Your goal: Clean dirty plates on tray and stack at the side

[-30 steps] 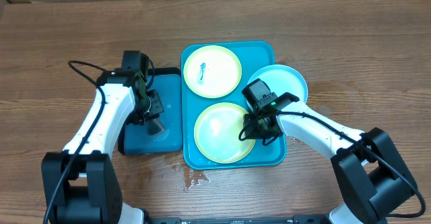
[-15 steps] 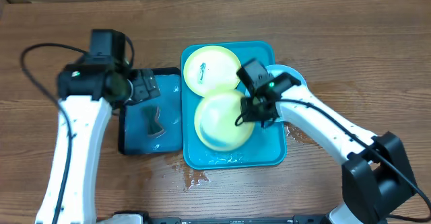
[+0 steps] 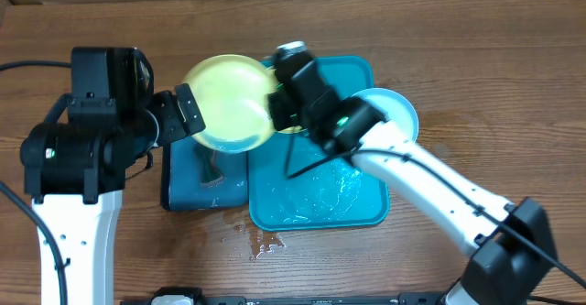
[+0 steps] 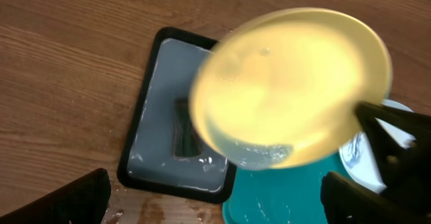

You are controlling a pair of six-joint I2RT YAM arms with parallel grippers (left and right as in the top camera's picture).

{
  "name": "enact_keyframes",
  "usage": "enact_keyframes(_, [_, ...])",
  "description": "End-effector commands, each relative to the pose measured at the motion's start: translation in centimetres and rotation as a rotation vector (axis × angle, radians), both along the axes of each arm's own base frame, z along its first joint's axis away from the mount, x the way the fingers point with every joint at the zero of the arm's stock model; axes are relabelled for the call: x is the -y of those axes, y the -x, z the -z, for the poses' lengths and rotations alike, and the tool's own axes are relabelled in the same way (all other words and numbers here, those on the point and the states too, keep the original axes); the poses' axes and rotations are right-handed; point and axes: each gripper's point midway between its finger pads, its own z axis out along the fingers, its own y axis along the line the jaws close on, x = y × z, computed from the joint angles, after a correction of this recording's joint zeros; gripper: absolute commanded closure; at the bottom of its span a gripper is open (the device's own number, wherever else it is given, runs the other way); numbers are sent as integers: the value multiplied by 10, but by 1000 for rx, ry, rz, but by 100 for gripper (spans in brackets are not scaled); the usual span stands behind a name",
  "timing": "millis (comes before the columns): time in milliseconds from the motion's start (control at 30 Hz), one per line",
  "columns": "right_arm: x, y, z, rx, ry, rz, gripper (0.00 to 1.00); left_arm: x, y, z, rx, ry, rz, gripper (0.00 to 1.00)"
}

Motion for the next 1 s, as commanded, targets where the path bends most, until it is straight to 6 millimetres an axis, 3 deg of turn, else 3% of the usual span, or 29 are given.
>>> enact_keyframes(0, [-25, -2, 0, 148, 97, 9, 96, 1, 7, -10, 22, 6, 20, 0])
enact_keyframes(67, [-37, 1, -3, 228, 142, 6, 96, 1, 12, -7, 1, 4, 23, 0])
enact_keyframes(233, [-42, 10, -28, 395, 228, 95, 96, -1, 20, -2, -38, -23, 42, 0])
enact_keyframes(433, [-53, 31, -35, 476, 333, 47, 96, -8, 24, -3, -40, -46, 10, 0])
enact_keyframes(667, [-51, 40, -38, 508, 380, 76, 96, -55, 47, -53, 144, -88, -269, 0])
enact_keyframes(833, [-51, 40, -39, 509, 380, 75, 96, -64, 62, -70, 222, -111, -312, 0])
enact_keyframes(967, [-52, 40, -40, 528, 418, 42, 96, -64, 66, -69, 212, -112, -311, 0])
